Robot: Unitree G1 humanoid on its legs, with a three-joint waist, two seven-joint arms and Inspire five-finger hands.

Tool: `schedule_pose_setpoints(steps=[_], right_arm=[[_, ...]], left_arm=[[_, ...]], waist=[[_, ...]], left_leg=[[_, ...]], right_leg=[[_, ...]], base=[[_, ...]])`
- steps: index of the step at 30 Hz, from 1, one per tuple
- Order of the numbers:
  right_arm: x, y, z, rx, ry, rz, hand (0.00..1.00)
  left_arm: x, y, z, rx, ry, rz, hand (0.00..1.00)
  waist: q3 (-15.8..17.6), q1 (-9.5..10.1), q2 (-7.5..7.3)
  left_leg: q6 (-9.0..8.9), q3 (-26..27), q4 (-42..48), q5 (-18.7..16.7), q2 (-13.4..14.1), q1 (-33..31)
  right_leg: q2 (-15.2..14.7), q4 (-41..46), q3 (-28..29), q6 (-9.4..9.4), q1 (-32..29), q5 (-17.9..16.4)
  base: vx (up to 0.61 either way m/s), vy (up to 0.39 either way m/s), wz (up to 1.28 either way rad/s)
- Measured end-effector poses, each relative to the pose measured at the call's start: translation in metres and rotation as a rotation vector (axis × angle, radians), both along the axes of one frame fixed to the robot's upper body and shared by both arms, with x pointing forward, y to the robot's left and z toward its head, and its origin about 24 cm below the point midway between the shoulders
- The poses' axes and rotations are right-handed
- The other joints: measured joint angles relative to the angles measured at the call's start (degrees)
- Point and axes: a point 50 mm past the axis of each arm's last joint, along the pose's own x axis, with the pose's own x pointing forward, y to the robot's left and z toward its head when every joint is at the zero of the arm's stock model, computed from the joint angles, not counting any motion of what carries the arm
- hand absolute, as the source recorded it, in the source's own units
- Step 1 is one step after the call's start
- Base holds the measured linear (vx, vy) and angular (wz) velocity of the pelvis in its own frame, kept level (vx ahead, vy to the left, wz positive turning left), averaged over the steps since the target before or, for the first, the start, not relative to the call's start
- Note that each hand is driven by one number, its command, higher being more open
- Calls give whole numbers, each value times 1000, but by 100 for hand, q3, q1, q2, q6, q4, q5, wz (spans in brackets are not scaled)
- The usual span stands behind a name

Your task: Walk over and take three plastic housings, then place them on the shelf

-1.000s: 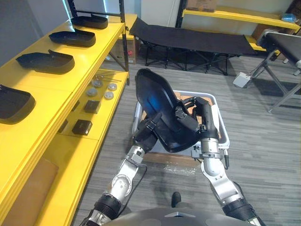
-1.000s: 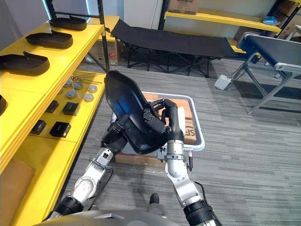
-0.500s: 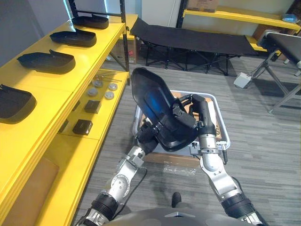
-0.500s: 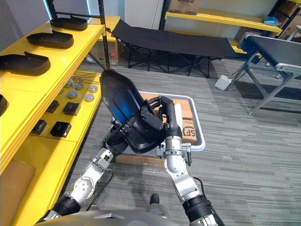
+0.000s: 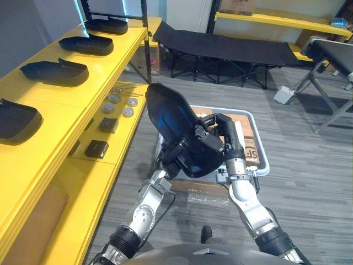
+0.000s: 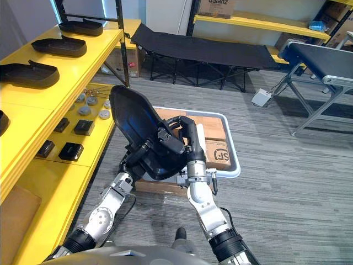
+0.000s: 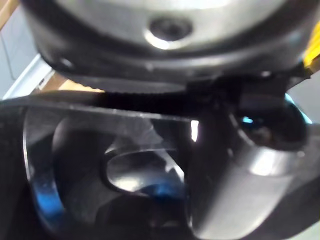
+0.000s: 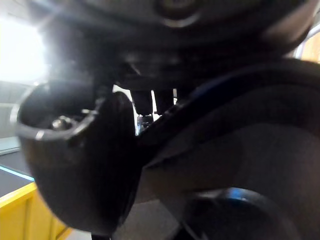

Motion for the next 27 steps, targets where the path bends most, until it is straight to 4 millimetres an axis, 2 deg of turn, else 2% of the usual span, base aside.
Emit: schedule_pose_setpoints(steps=[7,13,16,18,20,24,27], right_arm=[[-3,4,4,71,-9,-14,100],[-7,5,1,49,6,21,100],[-12,16,-2,27,23,113,100],[-12,21,8,75,0,146,100],[-12,18,20,107,-40,158,100],[-11,1,45,91,-140,152,100],[-11,-13,46,126,-133,140,100]], left_arm=[[-1,1,8,-11,10,59,0],[4,17,14,-25,33,223,0],[8,20,33,3,-64,233,0],[10,19,50,125,-164,238,0],[10,24,57,252,-219,261,0],[11,35,56,505,-264,303,0],[10,45,57,661,-287,359,0]], waist=[[-12,-17,19],[-118,-6,28],[-125,20,40],[-144,37,64],[-177,16,93],[-235,-1,158],[-251,-14,179]], left_leg=[[-13,55,-25,-3,0,14],[-32,67,-26,-8,-1,21],[-32,65,-23,-9,-1,22],[-32,60,-9,-19,-1,21],[-30,62,2,-27,-1,21],[-26,72,1,-31,-1,21],[-26,83,-4,-32,-1,23]], right_leg=[[7,2,15,-3,-29,-2],[8,2,9,0,-25,0],[8,2,6,-3,-20,-2],[8,2,3,-2,-12,-1],[8,2,6,-2,-11,-1],[8,1,16,-8,-22,-6],[8,1,28,-24,-32,-17]], base=[[0,0,-2],[0,0,0],[0,0,0],[0,0,0],[0,0,0],[0,0,0],[0,0,0]])
